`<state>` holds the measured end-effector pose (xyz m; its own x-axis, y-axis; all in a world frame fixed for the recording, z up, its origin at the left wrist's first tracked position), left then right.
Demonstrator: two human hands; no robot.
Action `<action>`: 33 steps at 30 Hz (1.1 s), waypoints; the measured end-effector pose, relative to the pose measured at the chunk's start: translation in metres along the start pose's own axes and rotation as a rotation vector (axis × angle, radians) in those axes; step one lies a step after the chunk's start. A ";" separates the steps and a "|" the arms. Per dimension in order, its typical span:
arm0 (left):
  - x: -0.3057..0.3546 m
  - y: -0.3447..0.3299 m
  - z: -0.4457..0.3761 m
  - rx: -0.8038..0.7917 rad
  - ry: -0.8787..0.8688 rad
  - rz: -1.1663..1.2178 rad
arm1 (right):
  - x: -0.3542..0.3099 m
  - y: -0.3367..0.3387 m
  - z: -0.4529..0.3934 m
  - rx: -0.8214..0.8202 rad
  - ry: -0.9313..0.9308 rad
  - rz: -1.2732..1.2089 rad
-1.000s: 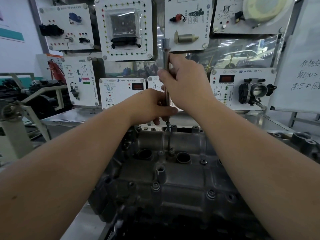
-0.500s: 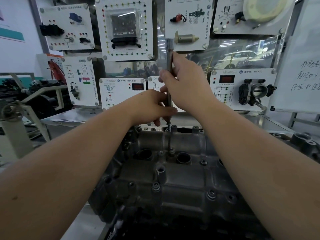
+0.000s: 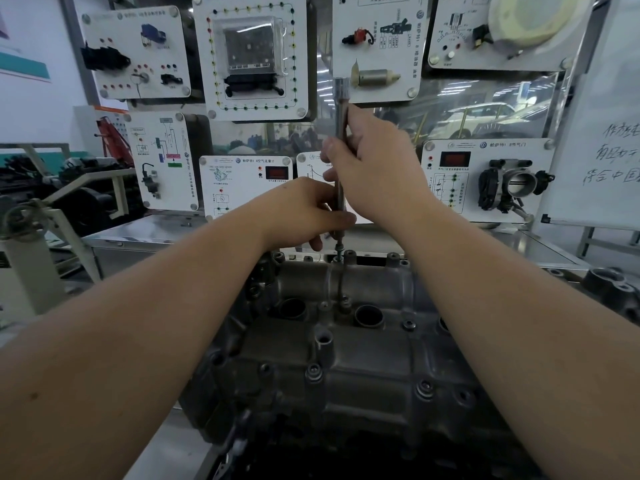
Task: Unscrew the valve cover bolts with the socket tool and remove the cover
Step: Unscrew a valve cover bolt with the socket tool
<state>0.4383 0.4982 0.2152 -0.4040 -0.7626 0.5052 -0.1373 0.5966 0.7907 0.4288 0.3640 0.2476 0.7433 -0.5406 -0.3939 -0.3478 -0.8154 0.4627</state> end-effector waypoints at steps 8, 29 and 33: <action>-0.003 0.001 -0.001 0.013 -0.025 -0.011 | 0.000 -0.002 0.004 -0.015 0.017 -0.022; 0.000 -0.001 0.001 -0.011 0.014 0.034 | -0.001 0.000 0.000 -0.008 -0.024 0.034; 0.000 0.000 0.001 0.003 0.010 -0.009 | -0.001 -0.001 0.003 -0.020 0.005 -0.003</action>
<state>0.4370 0.4984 0.2147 -0.3937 -0.7703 0.5017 -0.1436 0.5906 0.7941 0.4269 0.3649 0.2455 0.7469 -0.5373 -0.3917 -0.3342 -0.8126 0.4775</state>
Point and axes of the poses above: each hand's wrist, its own z-axis away from the middle knuckle, its own y-axis out of the back of the hand, x = y × z, the point moved 2 cm from there along -z, towards the middle knuckle, and after that the axes turned 1 degree about y, right-handed, at the moved point
